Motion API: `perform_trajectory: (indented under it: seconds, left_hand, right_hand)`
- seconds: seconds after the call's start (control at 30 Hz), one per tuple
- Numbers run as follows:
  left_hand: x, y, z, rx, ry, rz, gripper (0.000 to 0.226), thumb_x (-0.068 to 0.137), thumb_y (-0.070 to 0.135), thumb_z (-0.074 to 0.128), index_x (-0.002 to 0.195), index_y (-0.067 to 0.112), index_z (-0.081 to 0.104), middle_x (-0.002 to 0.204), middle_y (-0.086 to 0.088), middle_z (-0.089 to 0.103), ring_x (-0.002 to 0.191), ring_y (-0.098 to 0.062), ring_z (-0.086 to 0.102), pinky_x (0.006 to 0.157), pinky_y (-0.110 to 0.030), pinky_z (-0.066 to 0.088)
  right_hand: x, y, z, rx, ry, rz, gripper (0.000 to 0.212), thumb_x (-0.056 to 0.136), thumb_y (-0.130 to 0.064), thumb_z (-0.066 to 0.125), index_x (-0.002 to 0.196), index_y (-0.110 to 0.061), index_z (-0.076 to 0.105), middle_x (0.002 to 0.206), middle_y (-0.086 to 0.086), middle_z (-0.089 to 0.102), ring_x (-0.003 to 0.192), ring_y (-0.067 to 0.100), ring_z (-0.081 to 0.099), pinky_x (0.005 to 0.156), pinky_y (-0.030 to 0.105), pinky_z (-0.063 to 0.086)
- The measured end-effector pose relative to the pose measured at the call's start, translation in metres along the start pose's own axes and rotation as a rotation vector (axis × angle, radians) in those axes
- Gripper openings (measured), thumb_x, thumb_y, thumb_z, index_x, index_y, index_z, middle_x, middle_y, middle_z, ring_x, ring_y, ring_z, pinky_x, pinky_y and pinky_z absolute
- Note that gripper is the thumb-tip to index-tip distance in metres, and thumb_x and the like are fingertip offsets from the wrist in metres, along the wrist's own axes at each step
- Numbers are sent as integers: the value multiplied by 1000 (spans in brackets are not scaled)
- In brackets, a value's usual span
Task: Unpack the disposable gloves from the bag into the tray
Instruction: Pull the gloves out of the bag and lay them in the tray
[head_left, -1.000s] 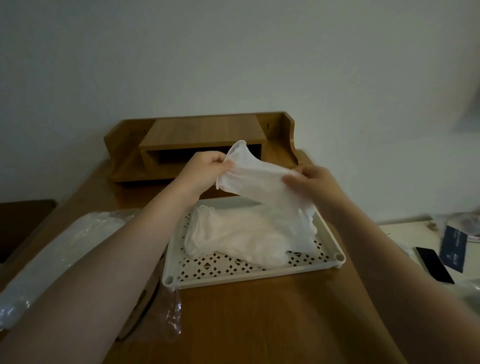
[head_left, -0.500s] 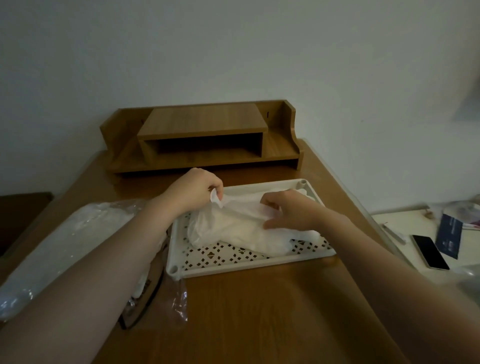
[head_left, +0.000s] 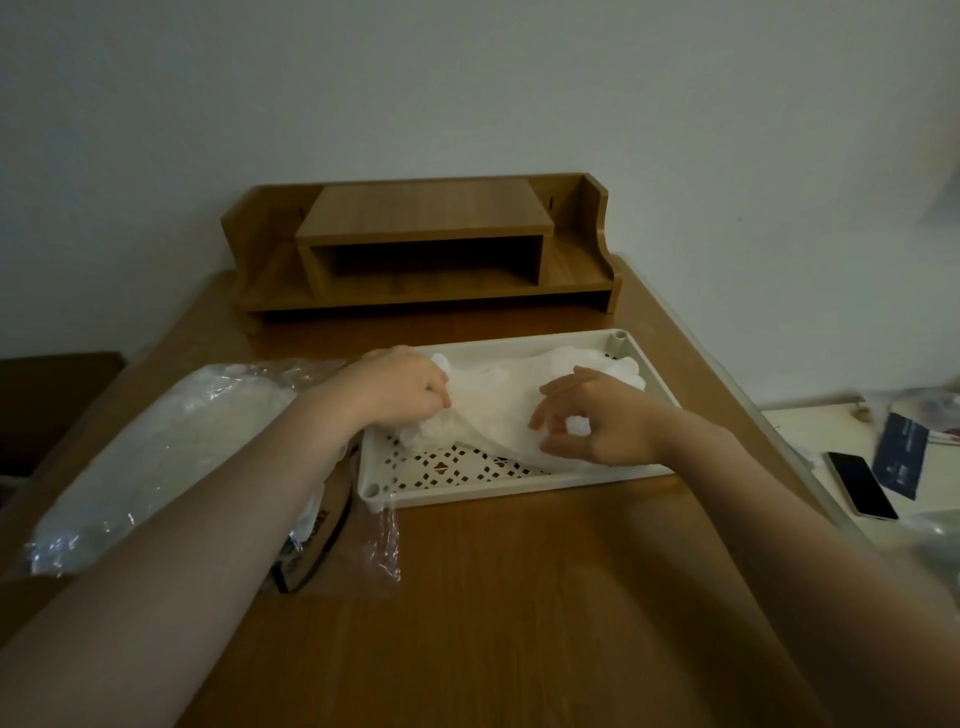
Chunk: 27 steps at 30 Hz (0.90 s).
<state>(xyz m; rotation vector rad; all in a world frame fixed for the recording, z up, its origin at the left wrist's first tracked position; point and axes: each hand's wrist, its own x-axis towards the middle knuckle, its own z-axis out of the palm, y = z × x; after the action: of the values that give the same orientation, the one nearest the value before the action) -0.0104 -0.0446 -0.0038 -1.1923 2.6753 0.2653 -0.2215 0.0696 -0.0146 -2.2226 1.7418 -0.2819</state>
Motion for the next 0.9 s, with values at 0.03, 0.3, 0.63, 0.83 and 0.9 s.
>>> perform_trajectory:
  seconds: [0.03,0.3,0.63,0.83,0.9]
  left_hand:
    - [-2,2,-3,-22,85,1,47,87,39,31,105,20,70,122,6,58,121,-17,45,97,-39,36]
    - [8,74,18,-50,208,46,51,102,24,31,149,10,17,158,-7,12,145,-19,12,119,-33,11]
    - [13,40,48,-37,92,-230,78,96,59,19,150,9,-9,158,-10,-13,146,-23,-9,116,-36,-4]
    - [-47,52,20,-190,645,65,49,97,2,35,144,16,34,150,2,32,136,-14,30,106,-23,28]
    - [-62,43,16,-207,792,30,44,93,-4,43,133,13,48,141,-1,44,129,-16,39,98,-21,33]
  right_hand:
    - [0,-1,-1,40,50,27,27,92,-32,56,97,-10,71,111,1,68,109,16,56,108,29,31]
    - [36,-4,30,-278,23,166,78,92,-59,40,151,-14,16,158,4,17,146,22,12,117,40,5]
    - [15,38,33,-215,-72,549,104,75,-86,21,152,-21,-2,159,7,-12,146,29,-12,114,55,-11]
    - [12,-32,13,-42,480,151,45,99,-36,40,136,-11,48,148,9,39,135,27,37,107,35,31]
    - [15,-63,11,28,598,-50,27,98,-17,47,115,-6,65,125,8,59,106,24,59,83,22,43]
